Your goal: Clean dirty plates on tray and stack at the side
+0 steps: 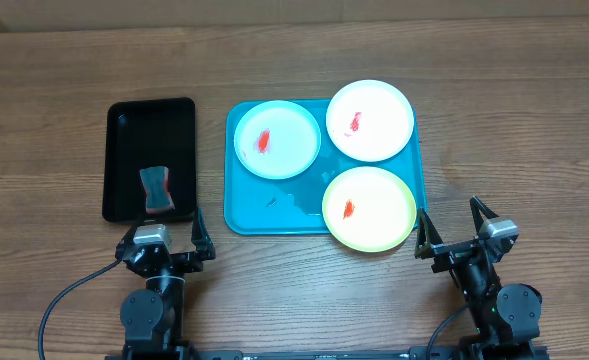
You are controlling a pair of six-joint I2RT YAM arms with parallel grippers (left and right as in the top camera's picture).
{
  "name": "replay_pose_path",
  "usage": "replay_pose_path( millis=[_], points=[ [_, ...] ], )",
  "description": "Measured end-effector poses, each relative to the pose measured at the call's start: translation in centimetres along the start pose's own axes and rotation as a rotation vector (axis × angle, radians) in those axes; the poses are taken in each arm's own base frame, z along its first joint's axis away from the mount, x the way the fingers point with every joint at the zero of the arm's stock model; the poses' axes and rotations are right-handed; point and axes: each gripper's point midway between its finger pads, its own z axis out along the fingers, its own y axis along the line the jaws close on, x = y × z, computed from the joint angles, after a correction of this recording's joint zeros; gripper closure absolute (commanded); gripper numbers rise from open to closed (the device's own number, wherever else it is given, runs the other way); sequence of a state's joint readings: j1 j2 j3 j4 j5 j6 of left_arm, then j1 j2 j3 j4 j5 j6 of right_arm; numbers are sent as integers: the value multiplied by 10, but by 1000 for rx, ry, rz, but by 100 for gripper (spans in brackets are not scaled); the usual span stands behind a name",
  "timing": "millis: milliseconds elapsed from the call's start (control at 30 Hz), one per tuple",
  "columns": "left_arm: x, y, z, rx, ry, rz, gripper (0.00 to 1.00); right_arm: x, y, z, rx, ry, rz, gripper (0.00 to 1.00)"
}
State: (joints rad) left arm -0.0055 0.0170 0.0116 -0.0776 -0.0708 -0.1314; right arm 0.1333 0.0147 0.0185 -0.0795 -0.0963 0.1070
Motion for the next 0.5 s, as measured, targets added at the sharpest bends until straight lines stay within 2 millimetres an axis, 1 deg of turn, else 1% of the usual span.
replay_pose_path(
  millis=[500],
  points=[
    [0, 0, 0, 0, 0, 0, 0, 0, 0, 0, 0, 0, 0, 0]
  ],
)
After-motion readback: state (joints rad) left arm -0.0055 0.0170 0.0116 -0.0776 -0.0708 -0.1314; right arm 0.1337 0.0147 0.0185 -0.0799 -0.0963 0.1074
